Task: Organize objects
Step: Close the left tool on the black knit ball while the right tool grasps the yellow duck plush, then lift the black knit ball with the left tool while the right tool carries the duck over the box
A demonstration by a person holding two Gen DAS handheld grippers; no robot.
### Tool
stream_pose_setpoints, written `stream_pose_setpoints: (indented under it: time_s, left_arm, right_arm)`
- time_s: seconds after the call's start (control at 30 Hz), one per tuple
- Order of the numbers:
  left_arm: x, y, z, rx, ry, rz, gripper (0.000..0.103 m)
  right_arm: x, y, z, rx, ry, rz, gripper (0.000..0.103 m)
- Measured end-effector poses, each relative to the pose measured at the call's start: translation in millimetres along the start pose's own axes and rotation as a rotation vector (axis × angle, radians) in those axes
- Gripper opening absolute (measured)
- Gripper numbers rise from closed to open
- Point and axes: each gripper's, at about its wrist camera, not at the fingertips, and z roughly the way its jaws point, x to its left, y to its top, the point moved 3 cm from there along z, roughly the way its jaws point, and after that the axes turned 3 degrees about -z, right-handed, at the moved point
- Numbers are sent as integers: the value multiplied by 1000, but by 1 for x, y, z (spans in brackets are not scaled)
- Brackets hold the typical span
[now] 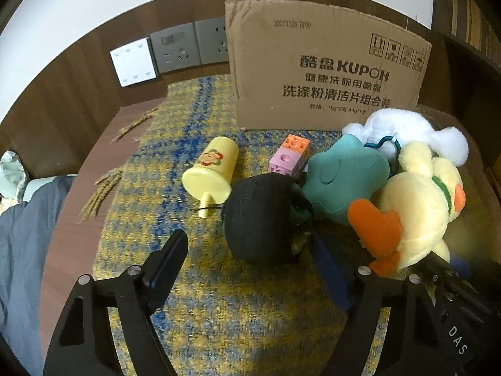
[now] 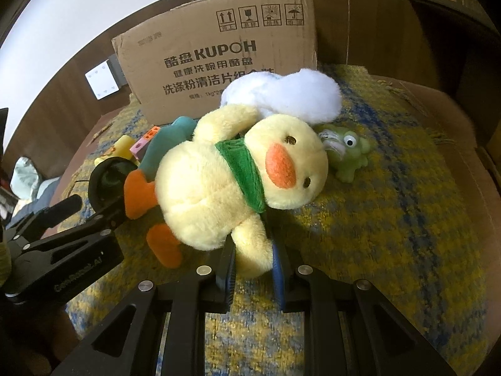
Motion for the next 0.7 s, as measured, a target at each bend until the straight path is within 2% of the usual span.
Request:
stream_pose_setpoints:
  time_s: [0.07, 0.2, 0.47, 0.7]
  left_arm:
    - [-2, 1, 1, 4, -9, 3, 75]
    - [-8, 1, -1, 13, -41, 16, 57]
    - [-8, -2, -6, 1, -40, 22, 55]
    - [-7, -8, -26, -32, -39, 20, 55]
  right_arm:
    - [-2, 0, 0, 2, -1, 1, 20]
    - [-4, -1, -1, 2, -4, 1, 20]
    - [-3, -3, -8, -16, -2, -5, 20]
    - [1, -4, -24, -56, 11, -13, 20]
